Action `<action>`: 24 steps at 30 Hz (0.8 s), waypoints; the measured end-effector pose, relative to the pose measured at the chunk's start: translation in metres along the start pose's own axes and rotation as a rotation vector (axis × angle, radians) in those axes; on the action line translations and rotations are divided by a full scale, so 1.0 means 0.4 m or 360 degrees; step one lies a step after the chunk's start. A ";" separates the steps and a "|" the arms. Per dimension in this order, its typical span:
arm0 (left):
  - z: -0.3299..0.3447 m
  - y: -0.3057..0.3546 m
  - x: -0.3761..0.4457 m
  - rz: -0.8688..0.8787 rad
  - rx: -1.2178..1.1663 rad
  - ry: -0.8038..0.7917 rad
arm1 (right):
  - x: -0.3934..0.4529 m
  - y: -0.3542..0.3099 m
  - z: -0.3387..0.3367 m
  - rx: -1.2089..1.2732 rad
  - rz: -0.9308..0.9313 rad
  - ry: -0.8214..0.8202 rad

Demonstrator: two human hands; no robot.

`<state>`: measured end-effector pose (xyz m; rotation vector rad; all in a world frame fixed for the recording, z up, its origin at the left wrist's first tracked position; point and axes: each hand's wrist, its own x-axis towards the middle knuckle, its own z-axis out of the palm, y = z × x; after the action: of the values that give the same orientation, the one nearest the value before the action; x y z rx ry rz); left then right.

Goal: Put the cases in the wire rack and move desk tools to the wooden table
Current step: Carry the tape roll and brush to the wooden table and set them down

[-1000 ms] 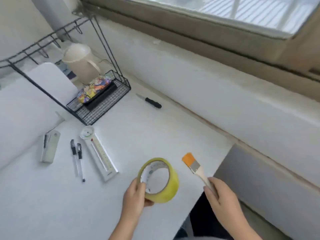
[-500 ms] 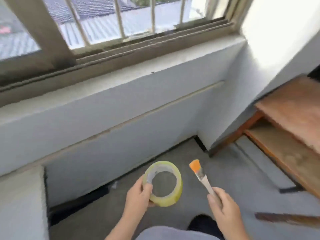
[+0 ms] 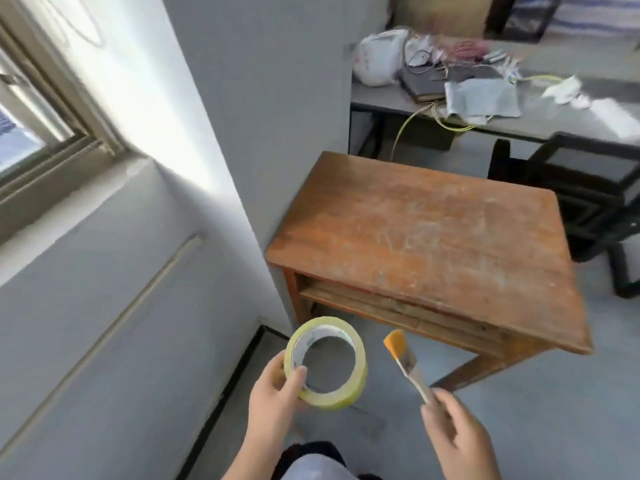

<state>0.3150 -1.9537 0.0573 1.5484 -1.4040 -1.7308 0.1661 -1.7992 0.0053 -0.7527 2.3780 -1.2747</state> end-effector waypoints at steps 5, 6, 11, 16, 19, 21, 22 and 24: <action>0.049 0.063 0.172 -0.0025 0.0026 -0.0044 | 0.147 -0.008 0.027 0.0040 0.0037 0.0221; 0.059 0.087 0.215 -0.0024 0.0022 -0.0053 | 0.194 -0.013 0.044 0.0048 0.0034 0.0262; 0.126 0.236 0.443 0.0067 0.0134 -0.0123 | 0.456 -0.120 0.107 0.0010 -0.0015 0.0211; 0.214 0.332 0.666 0.0062 0.0509 -0.0134 | 0.674 -0.195 0.158 -0.0175 -0.0100 0.0401; 0.266 0.374 0.756 0.0043 0.0550 -0.0136 | 0.769 -0.195 0.181 -0.0349 -0.0084 0.0468; 0.293 0.394 0.809 0.0082 0.0563 -0.0142 | 0.832 -0.188 0.198 -0.0451 -0.0053 0.0468; 0.305 0.404 0.832 0.0090 0.0582 -0.0137 | 0.864 -0.181 0.210 -0.0481 -0.0019 0.0453; 0.322 0.421 0.879 0.0076 0.0607 -0.0120 | 0.928 -0.176 0.235 -0.0515 0.0082 0.0394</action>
<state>0.0459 -2.2615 0.0172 1.6328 -1.8791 -1.5725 -0.0624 -2.1145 -0.0036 -0.6467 2.8291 -1.0251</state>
